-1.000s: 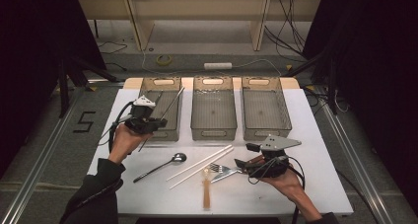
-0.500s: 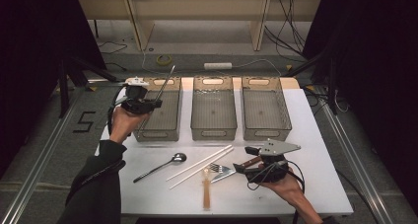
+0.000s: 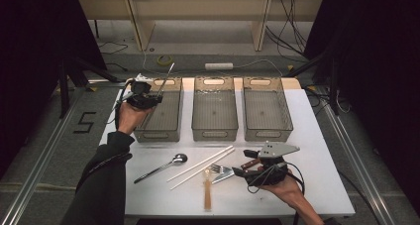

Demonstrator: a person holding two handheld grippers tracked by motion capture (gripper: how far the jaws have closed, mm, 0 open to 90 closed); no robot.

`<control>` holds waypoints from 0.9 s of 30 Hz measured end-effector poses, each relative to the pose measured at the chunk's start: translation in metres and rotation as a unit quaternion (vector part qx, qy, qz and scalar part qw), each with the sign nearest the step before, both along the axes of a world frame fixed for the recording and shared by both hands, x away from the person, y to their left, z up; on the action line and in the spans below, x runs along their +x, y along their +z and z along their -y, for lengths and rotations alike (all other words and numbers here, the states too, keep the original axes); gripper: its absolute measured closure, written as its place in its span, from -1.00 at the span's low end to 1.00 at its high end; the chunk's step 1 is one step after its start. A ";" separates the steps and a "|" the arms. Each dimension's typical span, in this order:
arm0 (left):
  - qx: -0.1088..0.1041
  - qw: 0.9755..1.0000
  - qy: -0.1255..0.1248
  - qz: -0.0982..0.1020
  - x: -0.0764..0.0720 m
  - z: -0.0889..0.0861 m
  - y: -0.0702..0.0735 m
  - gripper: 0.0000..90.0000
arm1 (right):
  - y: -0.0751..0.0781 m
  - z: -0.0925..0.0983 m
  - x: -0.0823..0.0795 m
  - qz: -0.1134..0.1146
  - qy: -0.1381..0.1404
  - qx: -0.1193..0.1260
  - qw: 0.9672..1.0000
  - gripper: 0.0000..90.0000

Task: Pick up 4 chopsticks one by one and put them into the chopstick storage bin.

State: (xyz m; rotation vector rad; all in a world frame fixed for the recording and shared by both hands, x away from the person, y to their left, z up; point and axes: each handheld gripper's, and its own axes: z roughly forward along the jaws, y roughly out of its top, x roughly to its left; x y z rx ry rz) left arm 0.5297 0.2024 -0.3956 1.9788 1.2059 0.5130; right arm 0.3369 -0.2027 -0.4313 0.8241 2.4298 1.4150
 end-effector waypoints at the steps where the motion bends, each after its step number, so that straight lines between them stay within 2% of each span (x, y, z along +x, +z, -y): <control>1: 0.004 1.000 0.002 -0.003 0.001 0.000 -0.001 0.88 | 0.000 0.000 0.000 0.000 0.000 0.000 1.000 -0.38; 10: 0.006 1.000 0.010 -0.011 0.003 -0.001 -0.015 0.88 | 0.000 -0.001 -0.001 0.002 0.003 -0.001 1.000 -0.38; 18: 0.005 0.999 0.022 -0.027 0.003 -0.004 -0.029 0.88 | 0.001 0.000 -0.002 0.000 0.001 0.002 1.000 -0.41; 27: 0.018 0.999 0.029 -0.040 0.006 -0.001 -0.037 0.88 | 0.001 -0.001 -0.002 0.000 0.004 0.001 1.000 -0.41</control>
